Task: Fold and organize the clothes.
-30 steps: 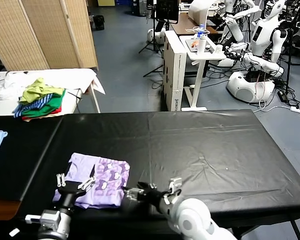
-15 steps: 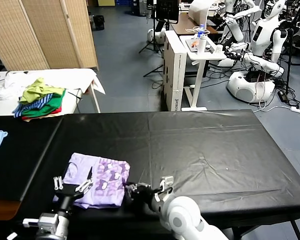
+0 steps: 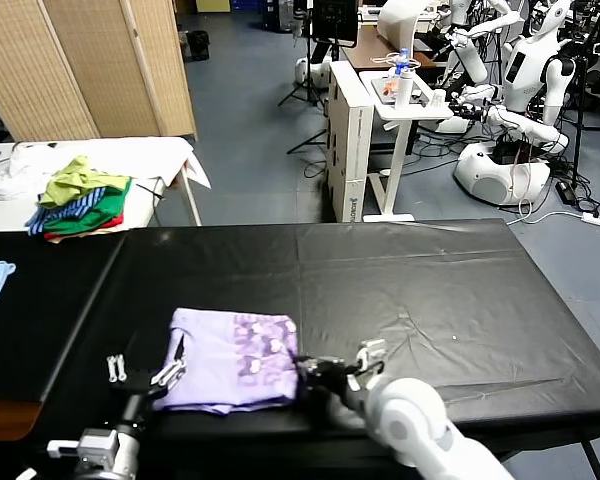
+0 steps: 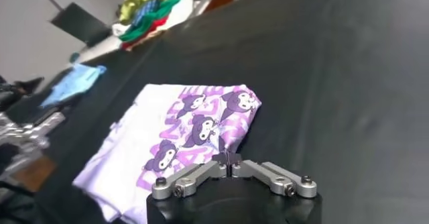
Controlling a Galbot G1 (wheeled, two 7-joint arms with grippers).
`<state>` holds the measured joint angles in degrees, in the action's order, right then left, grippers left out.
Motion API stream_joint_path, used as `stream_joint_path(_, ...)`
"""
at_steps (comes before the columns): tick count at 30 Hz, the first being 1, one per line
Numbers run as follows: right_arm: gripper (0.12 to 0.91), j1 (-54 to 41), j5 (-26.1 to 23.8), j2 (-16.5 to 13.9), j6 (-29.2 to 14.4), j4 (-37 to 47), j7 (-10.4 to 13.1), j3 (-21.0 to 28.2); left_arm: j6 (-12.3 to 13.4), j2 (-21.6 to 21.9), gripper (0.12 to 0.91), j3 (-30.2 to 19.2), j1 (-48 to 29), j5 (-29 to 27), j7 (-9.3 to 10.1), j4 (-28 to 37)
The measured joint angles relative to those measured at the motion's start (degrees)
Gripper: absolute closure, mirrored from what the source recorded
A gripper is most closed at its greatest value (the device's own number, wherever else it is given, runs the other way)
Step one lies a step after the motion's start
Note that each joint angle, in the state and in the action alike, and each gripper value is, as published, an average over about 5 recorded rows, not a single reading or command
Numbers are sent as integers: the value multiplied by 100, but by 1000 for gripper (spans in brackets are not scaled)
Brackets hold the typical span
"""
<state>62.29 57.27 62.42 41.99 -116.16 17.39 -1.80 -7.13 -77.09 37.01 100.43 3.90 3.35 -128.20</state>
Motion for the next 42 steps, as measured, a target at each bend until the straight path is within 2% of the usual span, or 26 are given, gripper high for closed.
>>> stream_joint_path(8, 879, 159, -87, -782, 22, -210, -204, -561, 39, -120, 123, -30, -72, 22, 1, 77)
stream_joint_path(15, 855, 231, -94, -1071, 22, -347, -213, -822, 50, -174, 123, -35, -75, 83, 3, 81)
stream_joint_path(18, 738, 318, -166, -1134, 21, -424, -196, -919, 38, -178, 123, -37, -71, 208, 5, 70)
stream_joint_path(23, 423, 493, -411, -1242, 21, -579, -177, -1099, 68, -173, 123, -30, -16, 488, 9, 38)
stream_joint_path(26, 242, 610, -529, -1289, 21, -669, -184, -1219, 230, -160, 123, -26, 51, 766, 32, 29)
stream_joint_path(28, 162, 704, -622, -1307, 21, -725, -215, -1319, 315, -156, 123, -33, 106, 901, 57, 20)
stream_joint_path(31, 124, 862, -825, -1315, -11, -773, -331, -1489, 260, -165, 123, -57, 171, 1009, 121, -31)
stream_joint_path(34, 119, 1051, -1086, -1332, -335, -806, -558, -1678, 106, -159, 123, -88, 227, 1063, 240, -108)
stream_joint_path(37, 119, 1318, -1375, -1370, -919, -850, -787, -1884, -20, -109, 123, -80, 306, 1101, 343, -195)
stream_joint_path(42, 118, 1961, -1872, -1406, -1987, -899, -930, -2218, -96, 22, 123, -12, 478, 1243, 451, -313)
